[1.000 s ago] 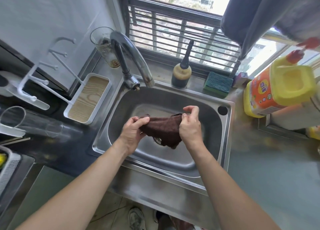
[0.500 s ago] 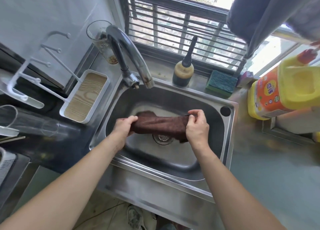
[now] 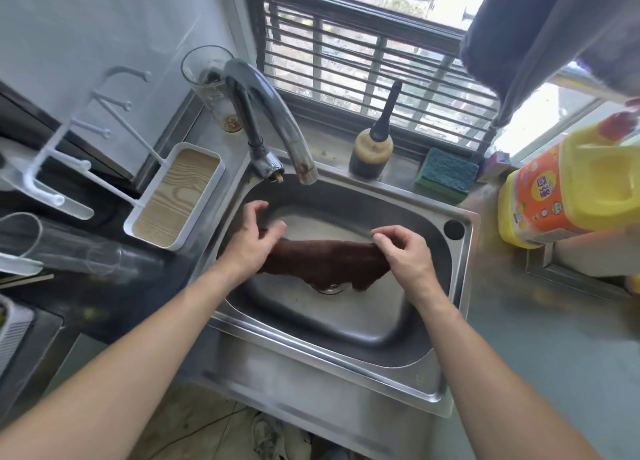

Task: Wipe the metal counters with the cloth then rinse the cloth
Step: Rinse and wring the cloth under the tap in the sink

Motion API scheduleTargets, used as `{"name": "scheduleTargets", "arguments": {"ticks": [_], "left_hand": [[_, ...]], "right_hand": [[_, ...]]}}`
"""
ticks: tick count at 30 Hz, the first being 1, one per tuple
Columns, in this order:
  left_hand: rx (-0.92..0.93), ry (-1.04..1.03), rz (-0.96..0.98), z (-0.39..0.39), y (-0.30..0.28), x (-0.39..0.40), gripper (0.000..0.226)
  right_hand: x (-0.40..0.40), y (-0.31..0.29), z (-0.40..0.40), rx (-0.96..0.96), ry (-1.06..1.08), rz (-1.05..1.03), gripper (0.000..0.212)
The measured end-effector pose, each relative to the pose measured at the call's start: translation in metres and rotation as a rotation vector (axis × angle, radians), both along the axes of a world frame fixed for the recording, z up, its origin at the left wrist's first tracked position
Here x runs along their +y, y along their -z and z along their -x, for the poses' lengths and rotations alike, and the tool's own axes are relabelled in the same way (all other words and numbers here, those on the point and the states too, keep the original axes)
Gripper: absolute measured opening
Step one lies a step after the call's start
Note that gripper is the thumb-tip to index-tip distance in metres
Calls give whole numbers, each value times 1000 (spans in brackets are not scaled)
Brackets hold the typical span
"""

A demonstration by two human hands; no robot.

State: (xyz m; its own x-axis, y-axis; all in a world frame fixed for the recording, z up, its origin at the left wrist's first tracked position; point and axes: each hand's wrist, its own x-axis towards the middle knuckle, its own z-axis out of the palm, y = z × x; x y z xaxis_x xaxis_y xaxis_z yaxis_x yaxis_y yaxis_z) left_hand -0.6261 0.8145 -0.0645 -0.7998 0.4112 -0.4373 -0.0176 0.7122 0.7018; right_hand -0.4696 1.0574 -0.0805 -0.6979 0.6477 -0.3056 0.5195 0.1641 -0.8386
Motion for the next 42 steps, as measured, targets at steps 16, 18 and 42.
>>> {"name": "scheduleTargets", "arguments": {"ticks": [16, 18, 42], "left_hand": [[191, -49, 50, -6, -13, 6, 31], [188, -26, 25, -21, -15, 19, 20], [220, 205, -272, -46, -7, 16, 25]], "right_hand": [[-23, -14, -13, -219, 108, -62, 22], [-44, -17, -7, -206, 163, 40, 22], [-48, -4, -13, -124, -252, -202, 9]]}}
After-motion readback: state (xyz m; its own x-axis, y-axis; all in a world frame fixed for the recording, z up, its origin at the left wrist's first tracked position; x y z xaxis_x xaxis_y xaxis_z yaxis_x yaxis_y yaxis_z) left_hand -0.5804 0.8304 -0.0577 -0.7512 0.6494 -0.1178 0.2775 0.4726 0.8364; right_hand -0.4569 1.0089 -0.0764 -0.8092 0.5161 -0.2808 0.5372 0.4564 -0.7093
